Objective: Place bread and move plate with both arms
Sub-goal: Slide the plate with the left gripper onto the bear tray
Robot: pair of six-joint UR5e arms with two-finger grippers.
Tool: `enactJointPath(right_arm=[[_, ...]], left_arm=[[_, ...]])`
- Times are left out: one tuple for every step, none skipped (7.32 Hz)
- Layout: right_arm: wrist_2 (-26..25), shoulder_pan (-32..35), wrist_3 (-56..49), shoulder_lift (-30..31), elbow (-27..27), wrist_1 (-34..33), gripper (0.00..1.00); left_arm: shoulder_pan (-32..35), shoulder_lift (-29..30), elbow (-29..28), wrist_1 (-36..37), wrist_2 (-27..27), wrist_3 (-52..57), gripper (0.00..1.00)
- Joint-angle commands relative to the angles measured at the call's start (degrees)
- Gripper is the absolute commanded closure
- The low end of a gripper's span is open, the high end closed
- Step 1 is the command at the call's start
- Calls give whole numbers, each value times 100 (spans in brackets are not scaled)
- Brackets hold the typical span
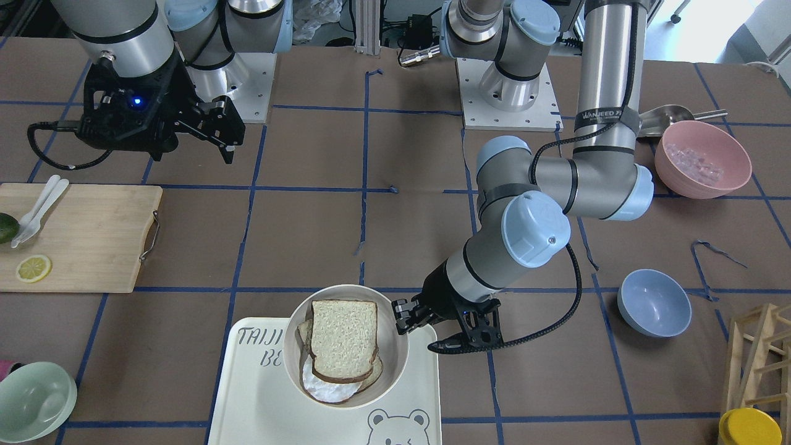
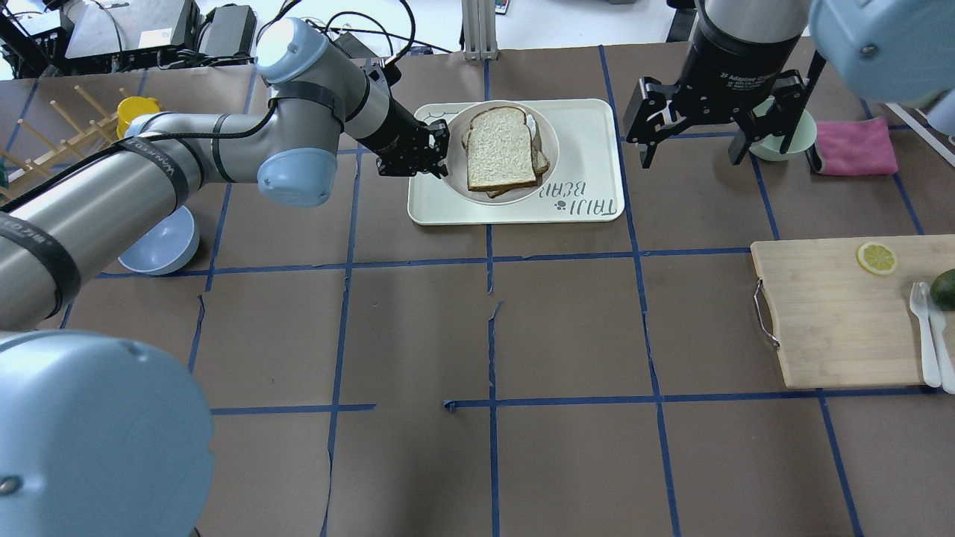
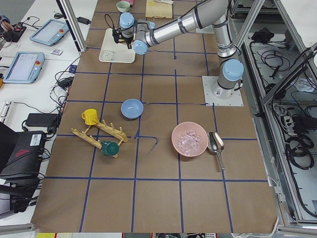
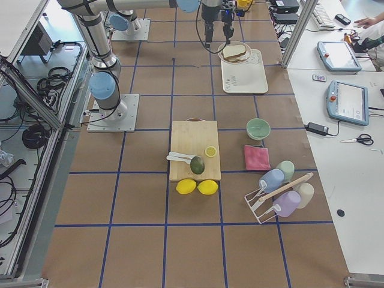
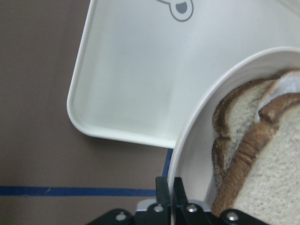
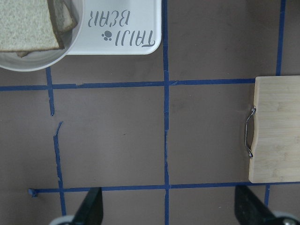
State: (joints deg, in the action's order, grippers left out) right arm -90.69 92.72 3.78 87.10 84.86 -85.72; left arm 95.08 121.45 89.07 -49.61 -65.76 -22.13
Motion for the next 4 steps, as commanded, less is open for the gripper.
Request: enactJointPath(right_arm=[[-88,0,0,0,13,-15,0],[-106,0,0,0,13,-7,0],[-106,0,-17,0,13,20,0],[-106,0,-17,9,-4,89,0]], left_arm=[[2,684,-704,-5,-34,-150,100],[2,852,-863,-5,-34,-186,100],[2,906,-865,-5,-25,-213,100],[2,942,-839,3,-25,-309,100]])
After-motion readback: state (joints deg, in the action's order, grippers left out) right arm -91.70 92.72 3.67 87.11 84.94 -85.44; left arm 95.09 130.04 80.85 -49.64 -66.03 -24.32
